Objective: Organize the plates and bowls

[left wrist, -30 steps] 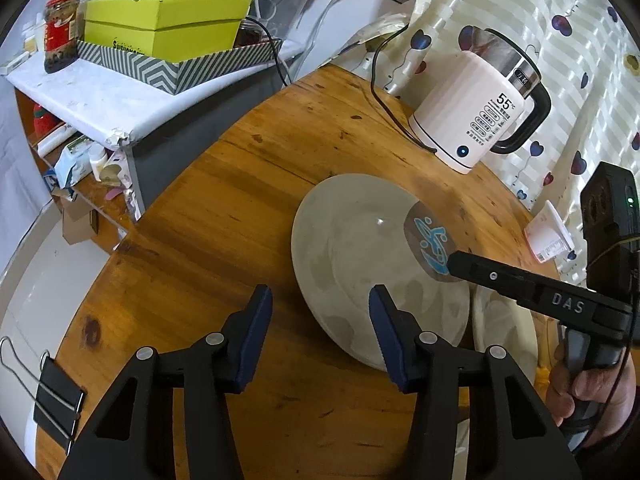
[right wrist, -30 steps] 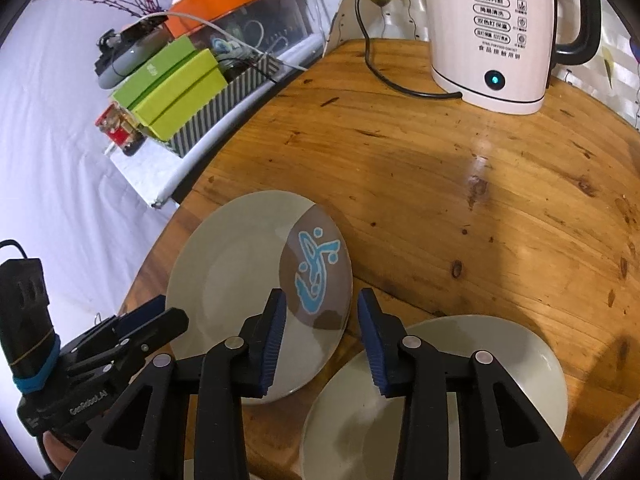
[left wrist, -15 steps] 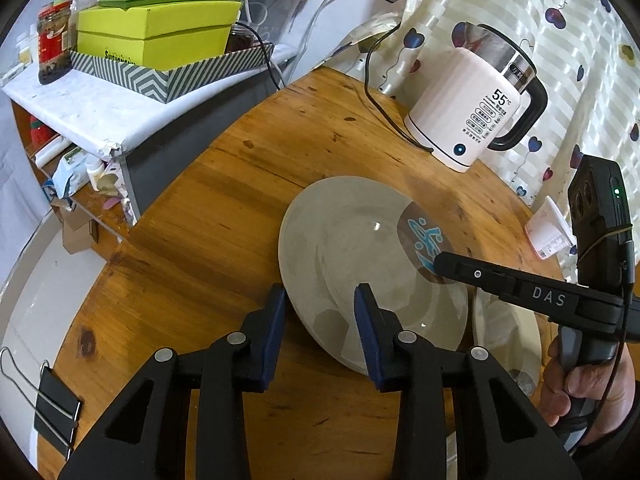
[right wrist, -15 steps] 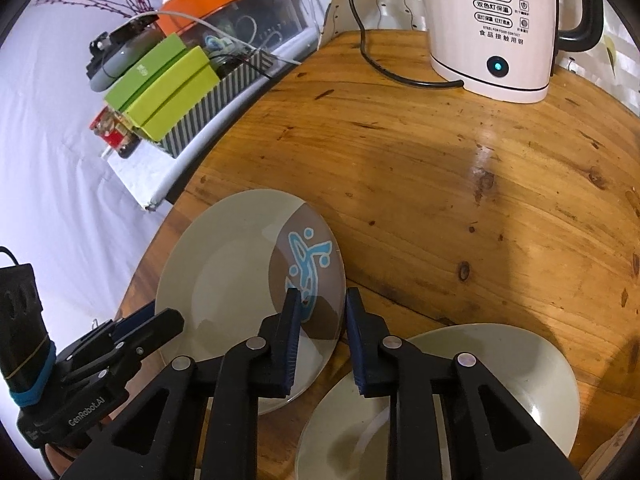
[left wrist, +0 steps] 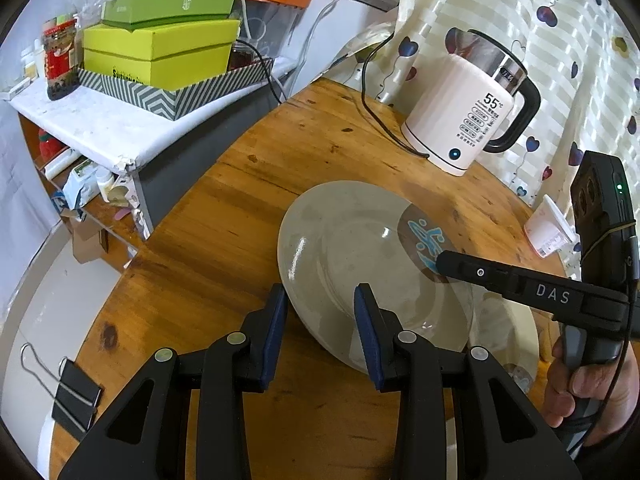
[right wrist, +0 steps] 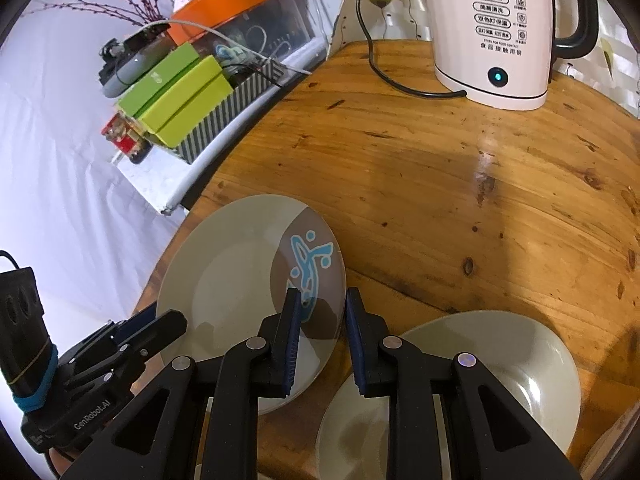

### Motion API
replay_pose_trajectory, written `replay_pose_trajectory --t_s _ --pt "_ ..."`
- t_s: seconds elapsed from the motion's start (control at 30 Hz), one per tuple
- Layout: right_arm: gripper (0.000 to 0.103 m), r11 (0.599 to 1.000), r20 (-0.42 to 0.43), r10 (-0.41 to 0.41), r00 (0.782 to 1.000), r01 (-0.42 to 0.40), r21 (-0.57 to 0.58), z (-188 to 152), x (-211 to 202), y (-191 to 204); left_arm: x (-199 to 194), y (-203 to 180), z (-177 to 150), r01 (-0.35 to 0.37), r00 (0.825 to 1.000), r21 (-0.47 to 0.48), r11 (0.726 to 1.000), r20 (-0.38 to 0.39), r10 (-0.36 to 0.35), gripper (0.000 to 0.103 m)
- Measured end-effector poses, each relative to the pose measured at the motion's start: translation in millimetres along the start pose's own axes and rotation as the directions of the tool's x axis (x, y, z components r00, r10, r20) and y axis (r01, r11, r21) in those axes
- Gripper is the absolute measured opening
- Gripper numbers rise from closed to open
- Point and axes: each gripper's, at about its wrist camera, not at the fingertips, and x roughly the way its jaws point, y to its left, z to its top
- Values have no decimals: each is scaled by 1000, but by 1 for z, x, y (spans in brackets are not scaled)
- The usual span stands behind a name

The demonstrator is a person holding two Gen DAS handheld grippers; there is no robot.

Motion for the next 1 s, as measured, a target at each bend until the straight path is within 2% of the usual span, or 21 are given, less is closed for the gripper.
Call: replay_pose_trajectory --t_s 0.47,1.0 --pt "22 1000 53 6 999 -7 10 -31 -47 11 -42 -23 -21 9 1000 45 999 26 -10 36" --pt "22 1000 108 -5 994 3 23 -91 -96 17 -81 -46 -61 19 999 105 994 34 -22 36"
